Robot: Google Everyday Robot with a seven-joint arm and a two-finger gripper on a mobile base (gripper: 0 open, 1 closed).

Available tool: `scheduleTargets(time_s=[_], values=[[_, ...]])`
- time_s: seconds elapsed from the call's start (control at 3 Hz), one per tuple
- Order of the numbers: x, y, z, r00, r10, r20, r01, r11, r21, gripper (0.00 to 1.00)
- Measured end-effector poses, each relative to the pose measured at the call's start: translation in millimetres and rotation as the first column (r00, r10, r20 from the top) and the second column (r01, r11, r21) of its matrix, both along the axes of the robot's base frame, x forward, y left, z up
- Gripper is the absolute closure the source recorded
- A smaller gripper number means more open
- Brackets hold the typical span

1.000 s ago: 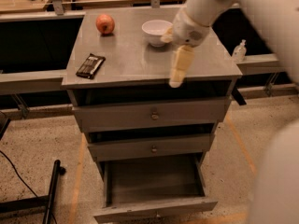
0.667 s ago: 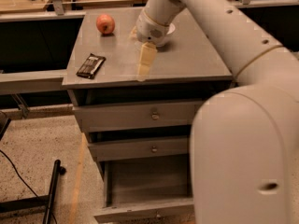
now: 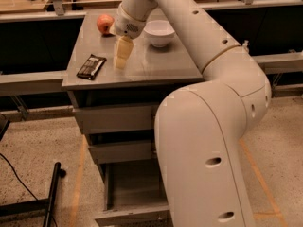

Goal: Place rxbar chocolate into bottom drawer

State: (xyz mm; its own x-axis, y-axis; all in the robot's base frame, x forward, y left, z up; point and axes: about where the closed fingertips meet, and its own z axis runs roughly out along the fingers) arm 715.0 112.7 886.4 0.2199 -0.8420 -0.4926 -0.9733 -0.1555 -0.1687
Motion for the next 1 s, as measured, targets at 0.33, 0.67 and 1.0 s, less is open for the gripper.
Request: scheduleTargets(time_s=[0.33, 0.67, 1.0], values=[[9, 9, -5, 0.9996, -0.024, 0.015, 0.024, 1.000, 0.003, 0.00], [32, 36, -29, 0.9945, -0.104, 0.014, 0.104, 0.994, 0.018, 0.00], [51, 55, -41, 0.9712, -0.238, 0.010, 0.237, 0.970, 0.059, 0.00]])
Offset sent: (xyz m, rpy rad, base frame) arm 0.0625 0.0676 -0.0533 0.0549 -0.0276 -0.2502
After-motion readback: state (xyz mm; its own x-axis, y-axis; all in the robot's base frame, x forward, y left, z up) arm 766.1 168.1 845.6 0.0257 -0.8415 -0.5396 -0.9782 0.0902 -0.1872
